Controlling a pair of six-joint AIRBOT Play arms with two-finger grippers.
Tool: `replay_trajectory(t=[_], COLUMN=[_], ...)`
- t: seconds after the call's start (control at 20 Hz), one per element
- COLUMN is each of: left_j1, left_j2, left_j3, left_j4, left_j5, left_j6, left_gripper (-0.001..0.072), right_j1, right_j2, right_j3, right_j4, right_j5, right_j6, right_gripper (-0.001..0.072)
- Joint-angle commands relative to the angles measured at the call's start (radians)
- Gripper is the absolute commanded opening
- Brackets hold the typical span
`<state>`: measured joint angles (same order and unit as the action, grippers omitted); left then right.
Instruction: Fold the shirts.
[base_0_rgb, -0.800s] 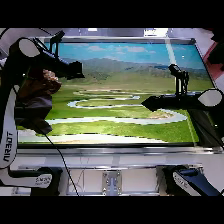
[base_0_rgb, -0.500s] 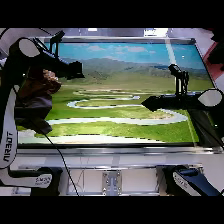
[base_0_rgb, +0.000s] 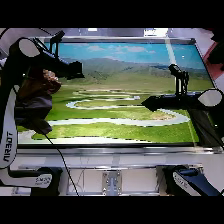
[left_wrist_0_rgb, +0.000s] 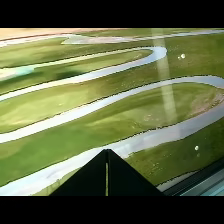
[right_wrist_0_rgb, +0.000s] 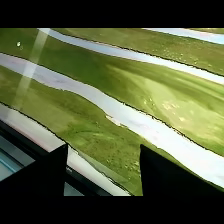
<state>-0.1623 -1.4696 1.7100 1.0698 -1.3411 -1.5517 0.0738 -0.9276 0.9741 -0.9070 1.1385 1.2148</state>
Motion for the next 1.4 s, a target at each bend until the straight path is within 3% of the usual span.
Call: replay_trajectory(t=[0.0, 0.2, 0.3, 0.5, 0.95, 1.1, 1.2, 1.35], left_j1=[0.0, 0.0, 0.0, 0.0, 0.0, 0.0, 0.0, 0.008], left_j2=[0.0, 0.0, 0.001, 0.0, -0.003, -0.003, -0.005, -0.004], left_j3=[0.001, 0.001, 0.001, 0.001, 0.001, 0.001, 0.001, 0.001], left_j4=[0.0, 0.0, 0.0, 0.0, 0.024, 0.208, 0.456, 0.869], left_j5=[0.0, 0.0, 0.0, 0.0, 0.042, 0.071, 0.129, 0.313], left_j6=[0.0, 0.0, 0.0, 0.0, 0.015, 0.038, 0.037, -0.021], left_gripper=[0.0022, 0.0022, 0.0022, 0.0022, 0.0022, 0.0026, 0.017, 0.017], right_j1=[0.001, 0.001, 0.001, 0.001, 0.001, 0.001, 0.001, 0.001], right_j2=[0.001, 0.001, 0.001, 0.001, 0.001, 0.001, 0.001, 0.001], right_j3=[0.0, 0.0, 0.0, 0.0, 0.0, 0.0, 0.0, 0.0], right_j4=[0.0, -0.002, -0.075, -0.166, -0.134, -0.134, -0.134, -0.136], right_j5=[0.0, 0.0, -0.064, -0.161, -0.259, -0.315, -0.315, -0.316], right_j6=[0.0, -0.007, -0.126, -0.131, -0.131, -0.131, -0.131, -0.131], right_gripper=[0.0507, 0.0507, 0.0507, 0.0507, 0.0506, 0.0506, 0.0506, 0.0506])
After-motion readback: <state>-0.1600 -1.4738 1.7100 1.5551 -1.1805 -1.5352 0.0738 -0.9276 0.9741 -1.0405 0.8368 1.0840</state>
